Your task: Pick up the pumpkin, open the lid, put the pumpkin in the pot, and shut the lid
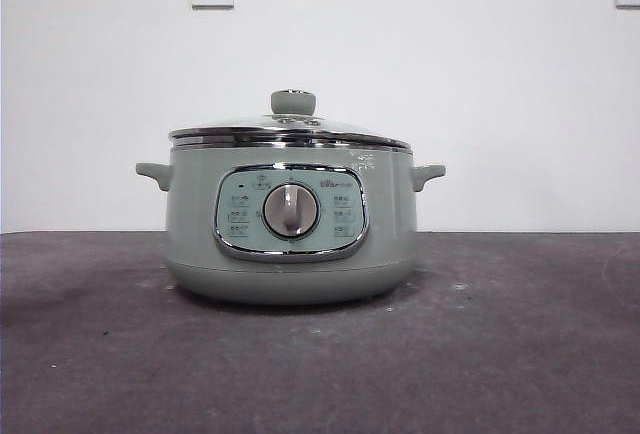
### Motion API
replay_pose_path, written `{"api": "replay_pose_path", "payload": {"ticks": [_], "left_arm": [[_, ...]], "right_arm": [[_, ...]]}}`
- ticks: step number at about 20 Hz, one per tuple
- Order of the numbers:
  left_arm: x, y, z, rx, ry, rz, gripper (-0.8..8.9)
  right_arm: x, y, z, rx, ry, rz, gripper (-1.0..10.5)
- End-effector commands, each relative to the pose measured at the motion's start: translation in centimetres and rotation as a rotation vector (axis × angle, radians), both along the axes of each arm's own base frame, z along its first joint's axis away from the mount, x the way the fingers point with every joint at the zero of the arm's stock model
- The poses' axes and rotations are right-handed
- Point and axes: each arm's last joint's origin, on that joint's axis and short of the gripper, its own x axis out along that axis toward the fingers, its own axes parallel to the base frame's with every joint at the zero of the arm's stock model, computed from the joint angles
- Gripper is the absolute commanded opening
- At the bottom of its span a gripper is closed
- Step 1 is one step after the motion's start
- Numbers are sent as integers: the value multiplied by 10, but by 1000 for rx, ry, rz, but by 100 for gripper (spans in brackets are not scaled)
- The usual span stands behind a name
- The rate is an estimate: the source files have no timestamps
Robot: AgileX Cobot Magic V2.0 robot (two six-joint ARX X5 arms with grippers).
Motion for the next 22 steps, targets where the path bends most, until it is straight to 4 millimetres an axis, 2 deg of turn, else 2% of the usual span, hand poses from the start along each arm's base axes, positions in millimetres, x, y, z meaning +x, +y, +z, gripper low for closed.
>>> {"api": "replay_pose_path", "payload": {"ticks": [1, 7, 12, 15, 22], "left_arm": [[-4, 3, -36, -18, 24, 77, -4], [-9, 7, -109, -47, 88, 148, -4], [-7, 8, -151, -73, 155, 169, -4], [-7, 8, -162, -96, 221, 172, -4], [-8, 7, -166, -123, 276, 172, -4]], "right_arm": [[-2, -1, 0, -3, 9, -6, 1], [-2, -1, 0, -3, 9, -6, 1], [-2, -1, 0, -3, 8, -6, 1], [-2, -1, 0, -3, 8, -6, 1], [-2, -1, 0, -3, 8, -6, 1]]}}
